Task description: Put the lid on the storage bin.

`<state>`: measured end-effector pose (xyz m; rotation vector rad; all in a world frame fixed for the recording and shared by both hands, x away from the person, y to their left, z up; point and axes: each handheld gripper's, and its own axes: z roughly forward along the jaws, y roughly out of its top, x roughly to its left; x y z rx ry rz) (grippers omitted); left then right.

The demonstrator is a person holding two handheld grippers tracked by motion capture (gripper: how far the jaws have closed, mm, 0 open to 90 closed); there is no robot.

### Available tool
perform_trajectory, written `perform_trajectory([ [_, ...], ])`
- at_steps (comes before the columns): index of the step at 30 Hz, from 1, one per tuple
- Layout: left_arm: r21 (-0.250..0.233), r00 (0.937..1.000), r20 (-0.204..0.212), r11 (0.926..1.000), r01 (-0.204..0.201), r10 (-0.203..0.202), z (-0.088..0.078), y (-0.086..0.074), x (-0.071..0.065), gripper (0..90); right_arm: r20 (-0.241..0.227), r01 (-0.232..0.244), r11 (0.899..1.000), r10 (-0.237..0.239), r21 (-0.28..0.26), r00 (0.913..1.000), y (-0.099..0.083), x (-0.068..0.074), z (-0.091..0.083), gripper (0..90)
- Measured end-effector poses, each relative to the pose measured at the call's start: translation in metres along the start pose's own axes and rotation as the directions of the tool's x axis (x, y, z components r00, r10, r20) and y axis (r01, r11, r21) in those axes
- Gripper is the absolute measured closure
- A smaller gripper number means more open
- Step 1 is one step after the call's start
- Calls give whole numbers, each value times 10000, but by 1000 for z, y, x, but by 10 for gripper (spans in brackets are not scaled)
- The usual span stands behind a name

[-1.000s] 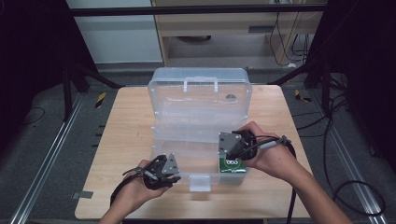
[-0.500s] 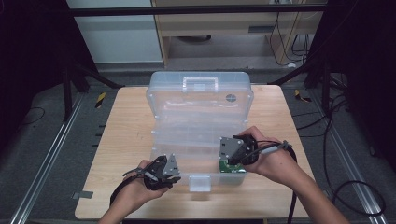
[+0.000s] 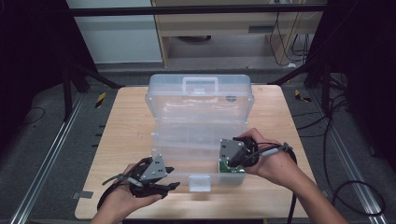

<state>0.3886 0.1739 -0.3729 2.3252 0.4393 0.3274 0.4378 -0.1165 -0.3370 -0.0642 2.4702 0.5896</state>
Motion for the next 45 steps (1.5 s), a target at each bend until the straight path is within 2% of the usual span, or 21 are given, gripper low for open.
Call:
perform_trajectory([
  [4,-757,9977,356,9953,601,-575,-23,1,3,603,-22,6,10000,-7,-7,10000,0,2,0,819],
  [8,-1229,9934,115,9858,1148,-1142,-42,1,14,762,3,15,10000,-15,-21,10000,0,3,0,816],
  [11,-1565,9847,-220,9733,1676,-1731,-55,-1,29,847,23,15,10000,-15,-19,10000,-1,4,0,815],
  [14,-1775,9646,-453,9524,2480,-2596,-64,-6,46,898,15,0,10000,0,-50,10000,-1,5,0,814],
  [15,-1774,9605,-505,9489,2611,-2737,-65,-7,49,898,7,2,10000,-2,-48,10000,-1,5,0,814],
  [16,-1875,9531,-720,9425,2767,-2941,-68,-9,55,899,-1,-32,10000,32,-43,10000,-1,5,0,813],
  [19,-2140,9431,-989,9323,2915,-3175,-72,-12,65,899,-1,16,10000,-16,-63,10000,-2,6,0,812],
  [23,-2364,9347,-1096,9222,3060,-3382,-74,-13,75,899,22,2,10000,-1,-69,10000,-1,8,1,811],
  [27,-2671,9240,-1042,9053,3303,-3679,-74,-10,86,899,41,18,10000,-18,-55,10000,-1,9,1,809],
  [30,-2915,9163,-888,8898,3511,-3906,-72,-6,93,899,57,9,10000,-9,-53,10000,-1,9,1,808],
  [32,-2962,9144,-859,8864,3557,-3956,-71,-3,97,899,44,2,10000,-2,-51,10000,-1,10,1,808],
  [35,-3064,9086,-697,8756,3734,-4118,-68,2,103,900,40,14,10000,-14,-40,10000,-1,10,1,808],
  [36,-3035,9079,-695,8757,3754,-4133,-67,3,105,900,44,22,10000,-21,-38,10000,-1,10,1,808],
  [40,-3060,9015,-610,8677,3917,-4285,-64,4,110,900,50,44,10000,-43,-42,10000,-1,10,1,808],
  [44,-3082,9000,-613,8658,3942,-4316,-60,4,114,900,57,55,10000,-54,-41,10000,-1,11,1,808],
  [45,-3029,8961,-615,8637,4029,-4396,-61,4,114,900,37,45,10000,-45,-38,10000,-1,12,1,808],
])
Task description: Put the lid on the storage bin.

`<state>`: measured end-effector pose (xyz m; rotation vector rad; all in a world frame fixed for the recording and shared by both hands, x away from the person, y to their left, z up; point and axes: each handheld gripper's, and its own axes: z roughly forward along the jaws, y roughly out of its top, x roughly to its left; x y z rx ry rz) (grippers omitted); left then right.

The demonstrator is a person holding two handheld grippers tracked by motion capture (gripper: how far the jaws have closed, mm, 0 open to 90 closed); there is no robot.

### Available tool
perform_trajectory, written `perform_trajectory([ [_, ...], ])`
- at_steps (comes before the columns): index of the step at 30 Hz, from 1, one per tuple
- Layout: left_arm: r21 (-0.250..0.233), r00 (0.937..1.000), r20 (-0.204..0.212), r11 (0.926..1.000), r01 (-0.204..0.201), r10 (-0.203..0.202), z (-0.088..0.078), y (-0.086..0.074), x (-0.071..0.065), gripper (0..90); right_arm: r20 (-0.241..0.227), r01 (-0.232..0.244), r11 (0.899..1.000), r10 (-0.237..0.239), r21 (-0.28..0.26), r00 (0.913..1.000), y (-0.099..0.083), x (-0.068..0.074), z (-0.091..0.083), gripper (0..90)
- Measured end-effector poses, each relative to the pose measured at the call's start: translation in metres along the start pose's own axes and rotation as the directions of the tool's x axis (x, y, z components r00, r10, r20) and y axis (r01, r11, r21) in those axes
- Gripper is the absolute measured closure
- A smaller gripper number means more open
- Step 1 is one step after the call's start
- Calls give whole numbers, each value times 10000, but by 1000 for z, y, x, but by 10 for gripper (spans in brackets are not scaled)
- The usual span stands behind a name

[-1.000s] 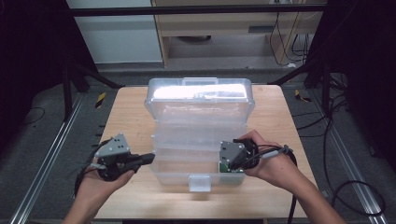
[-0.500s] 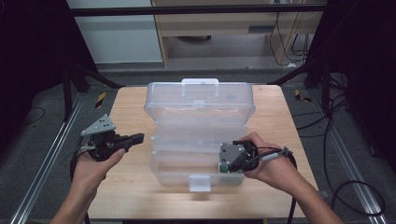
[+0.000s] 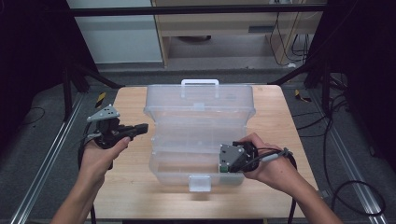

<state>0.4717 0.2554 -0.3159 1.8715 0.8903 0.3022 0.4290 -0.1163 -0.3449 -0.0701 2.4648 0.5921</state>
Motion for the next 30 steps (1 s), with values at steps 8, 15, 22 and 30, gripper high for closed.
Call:
perform_trajectory([
  [8,-196,9993,311,9996,215,-209,-2,3,0,900,-61,64,9999,-63,86,10000,1,3,1,808],
  [15,-183,9987,423,9994,289,-281,-4,-1,-4,900,-176,104,9998,-101,179,9998,0,11,2,812],
  [22,-138,9974,614,9992,381,-371,-6,-8,-4,900,-211,-38,9999,40,95,9998,-3,16,3,812],
  [30,80,9974,680,9997,237,-242,-7,-16,-8,900,-229,-325,9995,325,-9,9992,-5,23,6,803],
])
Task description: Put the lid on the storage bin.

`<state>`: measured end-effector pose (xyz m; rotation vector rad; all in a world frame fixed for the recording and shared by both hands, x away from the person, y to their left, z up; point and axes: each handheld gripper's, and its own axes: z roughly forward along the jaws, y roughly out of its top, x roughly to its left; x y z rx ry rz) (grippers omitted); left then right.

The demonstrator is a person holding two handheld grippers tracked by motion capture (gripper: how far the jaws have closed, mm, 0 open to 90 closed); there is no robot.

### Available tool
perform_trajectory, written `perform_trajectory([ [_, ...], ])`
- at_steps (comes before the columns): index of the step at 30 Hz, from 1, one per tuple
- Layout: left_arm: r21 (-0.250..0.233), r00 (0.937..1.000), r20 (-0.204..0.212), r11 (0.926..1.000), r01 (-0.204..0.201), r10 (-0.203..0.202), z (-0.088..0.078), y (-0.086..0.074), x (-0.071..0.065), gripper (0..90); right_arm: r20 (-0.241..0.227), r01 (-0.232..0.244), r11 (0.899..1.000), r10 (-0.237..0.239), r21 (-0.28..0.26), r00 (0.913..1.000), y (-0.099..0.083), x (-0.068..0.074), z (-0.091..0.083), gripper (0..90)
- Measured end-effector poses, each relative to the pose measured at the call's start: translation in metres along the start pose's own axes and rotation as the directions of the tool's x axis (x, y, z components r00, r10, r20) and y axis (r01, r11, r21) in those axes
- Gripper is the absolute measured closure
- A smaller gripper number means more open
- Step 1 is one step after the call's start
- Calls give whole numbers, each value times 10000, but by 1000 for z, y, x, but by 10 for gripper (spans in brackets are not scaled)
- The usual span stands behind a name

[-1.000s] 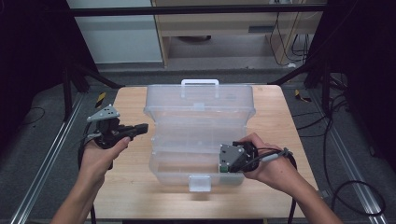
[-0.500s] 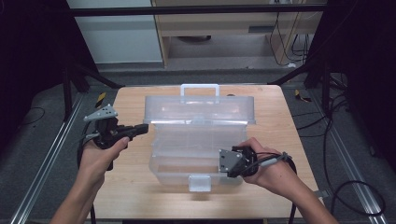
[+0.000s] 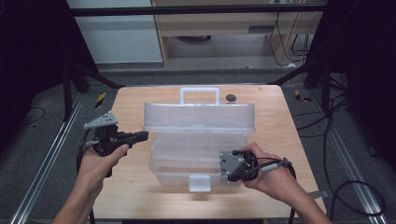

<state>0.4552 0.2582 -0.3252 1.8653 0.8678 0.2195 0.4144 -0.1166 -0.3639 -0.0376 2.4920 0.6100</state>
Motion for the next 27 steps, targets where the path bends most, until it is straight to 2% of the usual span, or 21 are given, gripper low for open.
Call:
perform_trajectory([
  [3,56,10000,46,10000,-78,78,0,-3,-1,900,24,-278,9996,278,-112,9996,-2,2,1,789],
  [7,106,9998,156,9998,-140,138,0,-8,-2,900,112,-791,9962,795,-367,9968,-5,6,-1,724],
  [9,118,9997,221,9999,-120,117,0,-11,-2,900,113,-1132,9923,1139,-509,9934,-7,8,-3,694],
  [13,165,9995,312,9998,-113,108,1,-17,-3,900,187,-1738,9800,1764,-973,9841,-10,11,-12,691],
  [22,361,9985,392,9986,-392,377,6,-23,-7,900,655,-2144,9698,2229,-1166,9726,-16,17,-34,787],
  [27,302,9986,427,9990,-336,323,6,-27,-8,900,933,-2585,9581,2705,-1234,9582,-29,16,-44,825],
])
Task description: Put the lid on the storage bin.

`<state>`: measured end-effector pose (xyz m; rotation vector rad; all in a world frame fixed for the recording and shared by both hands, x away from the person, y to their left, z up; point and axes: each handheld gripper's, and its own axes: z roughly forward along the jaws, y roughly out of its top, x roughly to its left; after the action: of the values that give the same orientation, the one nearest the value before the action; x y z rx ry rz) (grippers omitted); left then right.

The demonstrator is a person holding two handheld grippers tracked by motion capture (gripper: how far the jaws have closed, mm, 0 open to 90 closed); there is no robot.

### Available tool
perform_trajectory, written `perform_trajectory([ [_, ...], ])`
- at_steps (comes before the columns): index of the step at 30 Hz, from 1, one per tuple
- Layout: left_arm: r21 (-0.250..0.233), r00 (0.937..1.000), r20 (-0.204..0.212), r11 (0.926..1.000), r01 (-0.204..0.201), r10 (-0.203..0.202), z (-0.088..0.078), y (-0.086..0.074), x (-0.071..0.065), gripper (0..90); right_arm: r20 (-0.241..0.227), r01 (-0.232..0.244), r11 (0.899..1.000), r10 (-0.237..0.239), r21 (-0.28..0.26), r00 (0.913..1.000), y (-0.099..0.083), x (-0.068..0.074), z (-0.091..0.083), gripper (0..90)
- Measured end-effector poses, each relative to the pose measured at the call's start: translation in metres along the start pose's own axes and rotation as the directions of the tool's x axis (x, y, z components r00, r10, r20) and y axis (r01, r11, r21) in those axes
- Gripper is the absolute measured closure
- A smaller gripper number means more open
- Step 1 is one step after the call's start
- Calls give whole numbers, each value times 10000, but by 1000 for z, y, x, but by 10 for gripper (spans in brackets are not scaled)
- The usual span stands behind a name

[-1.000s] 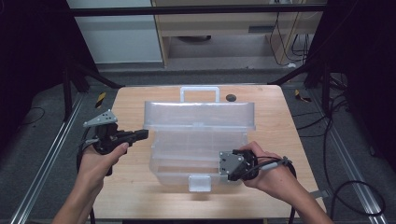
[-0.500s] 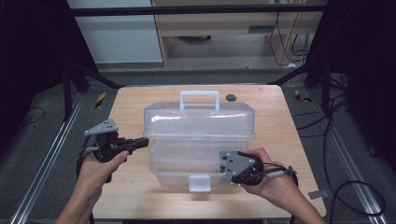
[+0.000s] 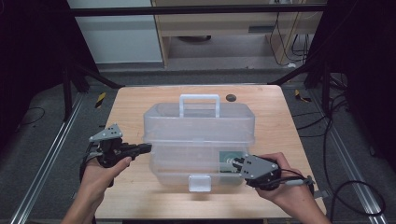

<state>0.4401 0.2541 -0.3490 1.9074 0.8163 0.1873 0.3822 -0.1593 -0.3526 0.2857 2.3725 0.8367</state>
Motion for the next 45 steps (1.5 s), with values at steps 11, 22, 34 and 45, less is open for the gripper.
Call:
perform_trajectory([
  [11,51,9999,103,10000,48,-49,1,-9,-1,900,946,-310,9994,292,175,9951,-22,-10,-11,885],
  [22,111,10000,80,9999,28,-29,2,-20,-1,900,1446,-938,9943,856,513,9858,-48,-14,-6,898],
  [34,154,10000,-34,9999,34,-34,2,-31,1,900,1632,-1228,9908,1123,560,9802,-57,-16,-3,897],
  [45,261,9996,-275,9996,-61,68,5,-45,-1,900,1742,-1592,9854,1466,604,9737,-69,-18,-1,890],
])
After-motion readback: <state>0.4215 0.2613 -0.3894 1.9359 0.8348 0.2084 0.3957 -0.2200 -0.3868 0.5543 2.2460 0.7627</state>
